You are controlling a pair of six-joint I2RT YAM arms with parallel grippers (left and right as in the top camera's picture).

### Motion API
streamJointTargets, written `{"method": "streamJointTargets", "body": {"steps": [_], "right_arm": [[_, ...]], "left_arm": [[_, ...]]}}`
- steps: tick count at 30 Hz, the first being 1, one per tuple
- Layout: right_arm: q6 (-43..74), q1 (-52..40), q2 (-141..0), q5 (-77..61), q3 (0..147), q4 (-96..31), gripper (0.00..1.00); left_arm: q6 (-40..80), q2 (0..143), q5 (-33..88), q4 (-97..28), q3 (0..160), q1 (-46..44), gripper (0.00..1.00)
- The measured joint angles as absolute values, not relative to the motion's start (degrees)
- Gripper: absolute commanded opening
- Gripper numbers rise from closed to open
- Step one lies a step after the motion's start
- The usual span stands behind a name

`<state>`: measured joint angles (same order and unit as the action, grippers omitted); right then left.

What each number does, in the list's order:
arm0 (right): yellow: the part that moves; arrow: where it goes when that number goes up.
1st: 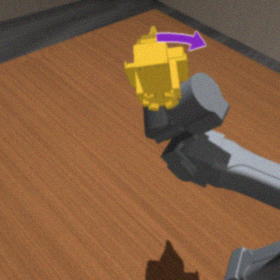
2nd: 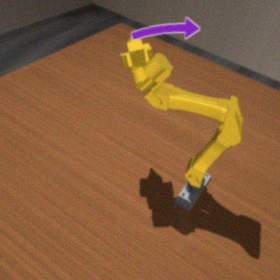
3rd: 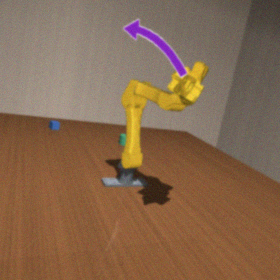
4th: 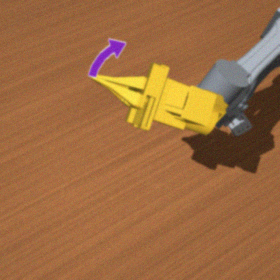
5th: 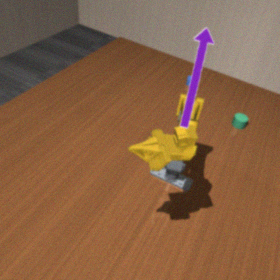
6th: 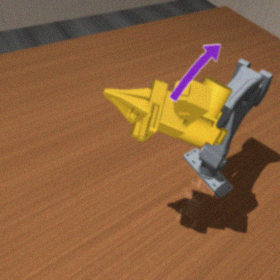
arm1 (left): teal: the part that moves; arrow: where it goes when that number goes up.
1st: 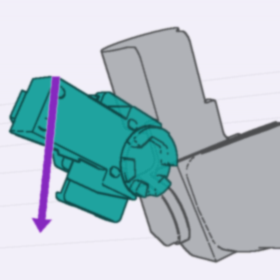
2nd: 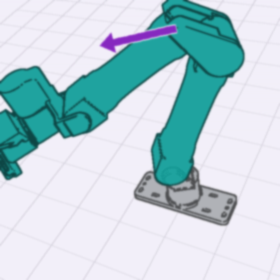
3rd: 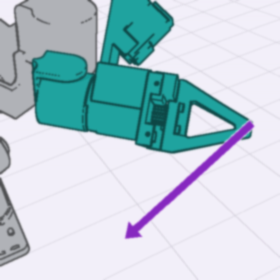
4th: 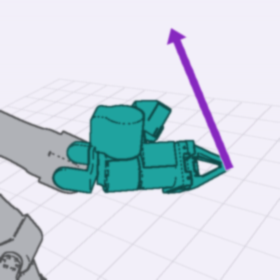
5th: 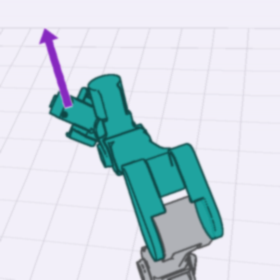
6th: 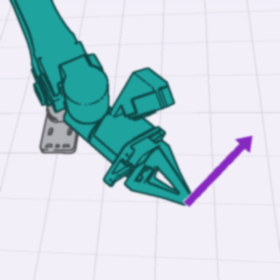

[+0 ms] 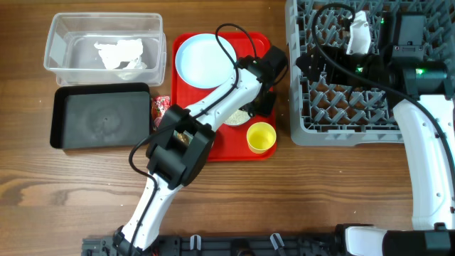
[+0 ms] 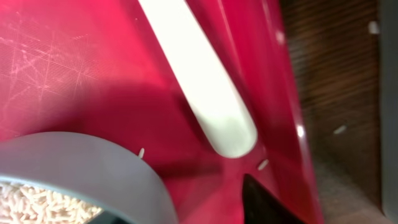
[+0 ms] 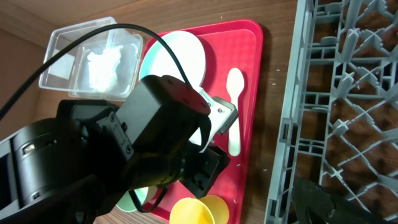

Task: Sort waste into correct bins and load items into the dishwasher rack
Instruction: 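Reach the left gripper to the blue bowl of rice and grasp its rim, then carry the blue bowl left and tip the rice onto the black tray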

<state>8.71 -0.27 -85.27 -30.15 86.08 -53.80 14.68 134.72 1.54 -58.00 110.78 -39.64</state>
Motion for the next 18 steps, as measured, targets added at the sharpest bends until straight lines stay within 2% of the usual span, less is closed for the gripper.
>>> {"method": "streamJointTargets", "body": {"steps": [3, 7, 18], "right_arm": [[8.71, -0.27, -85.27, -30.15, 86.08, -53.78, 1.00], [8.73, -0.27, -85.27, -30.15, 86.08, -53.78, 1.00], [8.71, -0.27, -85.27, -30.15, 86.08, -53.71, 1.00]], "left_arm": [[15.22, 134.91, 1.26, -58.04, 110.78, -39.64, 0.16], [15.51, 134.89, 1.04, -59.46, 110.78, -39.64, 0.05], [15.62, 124.60, 0.54, -62.89, 110.78, -36.71, 0.04]]}}
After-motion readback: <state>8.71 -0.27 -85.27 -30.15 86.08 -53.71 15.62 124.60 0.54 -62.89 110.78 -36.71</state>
